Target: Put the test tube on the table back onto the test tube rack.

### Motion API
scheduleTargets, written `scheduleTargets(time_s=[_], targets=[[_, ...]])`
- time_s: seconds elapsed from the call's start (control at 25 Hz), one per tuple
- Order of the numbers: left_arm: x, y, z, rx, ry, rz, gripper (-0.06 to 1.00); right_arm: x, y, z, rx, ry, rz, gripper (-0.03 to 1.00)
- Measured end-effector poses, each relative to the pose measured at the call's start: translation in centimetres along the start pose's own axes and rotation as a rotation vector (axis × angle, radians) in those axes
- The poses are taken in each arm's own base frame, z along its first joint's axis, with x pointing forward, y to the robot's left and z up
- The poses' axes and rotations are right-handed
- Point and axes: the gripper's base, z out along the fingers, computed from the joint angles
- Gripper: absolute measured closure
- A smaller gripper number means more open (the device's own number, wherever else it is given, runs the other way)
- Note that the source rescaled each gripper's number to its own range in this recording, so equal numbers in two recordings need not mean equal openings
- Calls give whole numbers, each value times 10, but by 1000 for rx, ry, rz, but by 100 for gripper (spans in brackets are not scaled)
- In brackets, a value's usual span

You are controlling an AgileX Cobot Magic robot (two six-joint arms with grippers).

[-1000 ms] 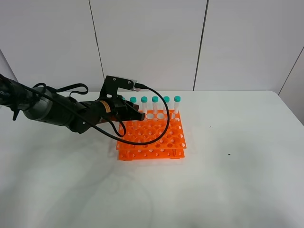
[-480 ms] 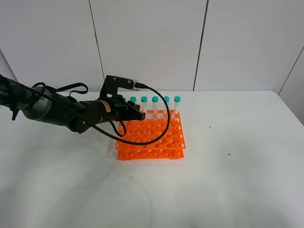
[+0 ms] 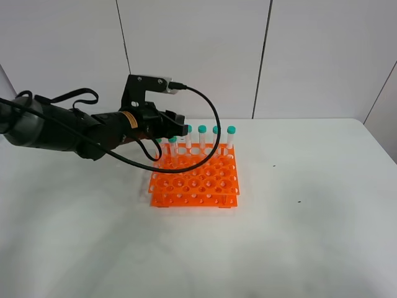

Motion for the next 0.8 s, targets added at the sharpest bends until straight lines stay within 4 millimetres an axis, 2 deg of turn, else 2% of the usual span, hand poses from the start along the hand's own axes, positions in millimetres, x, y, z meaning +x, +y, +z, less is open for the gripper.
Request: scheduleTargets(time_s=[0.2, 0.28, 0.36, 0.44, 0.6, 0.8], targets=[[-40, -4, -27, -14, -51, 18, 31, 0, 0, 0, 0, 0, 0, 3], [-51, -4, -40, -29, -20, 38, 24, 0, 0, 0, 0, 0, 0, 3], [-57, -4, -52, -55, 40, 45, 10, 0, 0, 0, 0, 0, 0, 3], [-62, -1, -62, -99, 139, 38, 3, 0, 0, 0, 0, 0, 0, 3], [-74, 6, -71, -198, 364, 47, 0, 0, 0, 0, 0, 0, 0, 3], [-93, 18, -68, -249, 588, 60, -1, 0, 0, 0, 0, 0, 0, 3]])
